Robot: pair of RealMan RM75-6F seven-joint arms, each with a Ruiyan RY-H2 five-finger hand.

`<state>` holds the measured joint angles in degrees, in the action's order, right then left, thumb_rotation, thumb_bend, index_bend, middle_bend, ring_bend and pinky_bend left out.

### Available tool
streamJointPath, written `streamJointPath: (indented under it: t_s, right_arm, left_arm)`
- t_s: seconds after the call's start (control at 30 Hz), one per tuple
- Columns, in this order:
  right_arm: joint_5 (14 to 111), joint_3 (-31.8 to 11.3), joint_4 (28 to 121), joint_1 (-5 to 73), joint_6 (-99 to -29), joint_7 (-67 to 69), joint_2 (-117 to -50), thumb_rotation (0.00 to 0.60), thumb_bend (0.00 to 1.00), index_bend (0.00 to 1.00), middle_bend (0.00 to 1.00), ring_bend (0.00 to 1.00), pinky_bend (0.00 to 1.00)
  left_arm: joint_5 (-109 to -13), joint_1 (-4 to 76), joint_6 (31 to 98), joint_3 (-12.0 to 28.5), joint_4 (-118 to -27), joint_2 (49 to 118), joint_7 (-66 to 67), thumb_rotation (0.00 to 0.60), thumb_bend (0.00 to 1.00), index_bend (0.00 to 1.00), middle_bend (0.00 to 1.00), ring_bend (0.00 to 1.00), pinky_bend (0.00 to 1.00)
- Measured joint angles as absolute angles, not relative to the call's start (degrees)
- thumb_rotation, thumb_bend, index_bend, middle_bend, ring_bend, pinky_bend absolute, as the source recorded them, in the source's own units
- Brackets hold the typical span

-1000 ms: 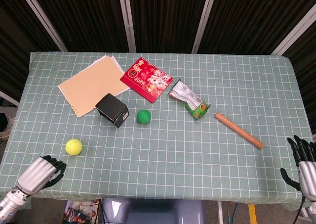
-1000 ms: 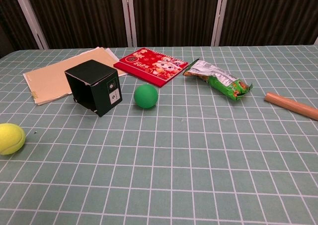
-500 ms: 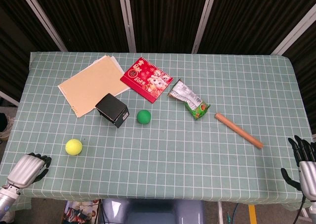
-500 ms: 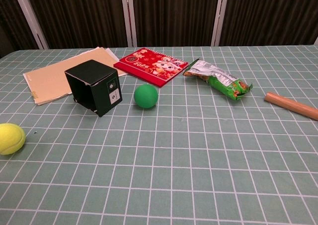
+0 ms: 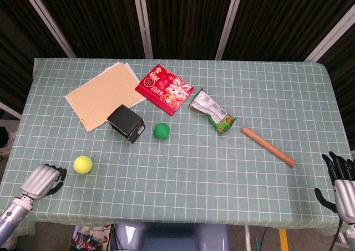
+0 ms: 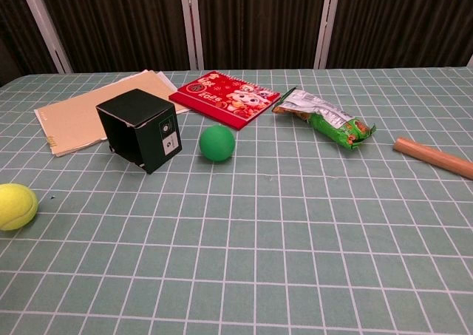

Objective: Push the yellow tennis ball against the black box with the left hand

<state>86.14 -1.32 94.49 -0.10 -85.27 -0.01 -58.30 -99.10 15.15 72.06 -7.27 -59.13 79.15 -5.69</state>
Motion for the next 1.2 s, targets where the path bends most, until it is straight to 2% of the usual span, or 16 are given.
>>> streamJointPath:
  t_s: [0.7, 0.93, 1.2]
  right_arm:
    - [87.03, -0.92, 94.25, 0.18, -84.86, 1.15, -58.00, 0.600, 0.36, 0.00, 0.00, 0.00, 0.00]
    - [86.73, -1.02, 94.17, 0.25, -84.70, 1.17, -58.02, 0.600, 0.36, 0.00, 0.00, 0.00, 0.00]
    - [86.72, -1.01, 94.06, 0.40, -84.45, 1.19, -57.98, 0.600, 0.36, 0.00, 0.00, 0.00, 0.00]
  left_arm:
    - [-98.81, 21.16, 65.38, -7.09, -61.32, 80.92, -6.08, 0.600, 0.33, 0.56, 0.59, 0.59, 0.62]
    - [-99.10, 22.66, 64.90, -6.89, -61.64, 81.83, -6.45, 0.600, 0.28, 0.55, 0.59, 0.59, 0.62]
    - [-100.23, 24.34, 65.33, -7.15, -61.11, 83.56, -9.82, 0.600, 0.27, 0.53, 0.57, 0.58, 0.61]
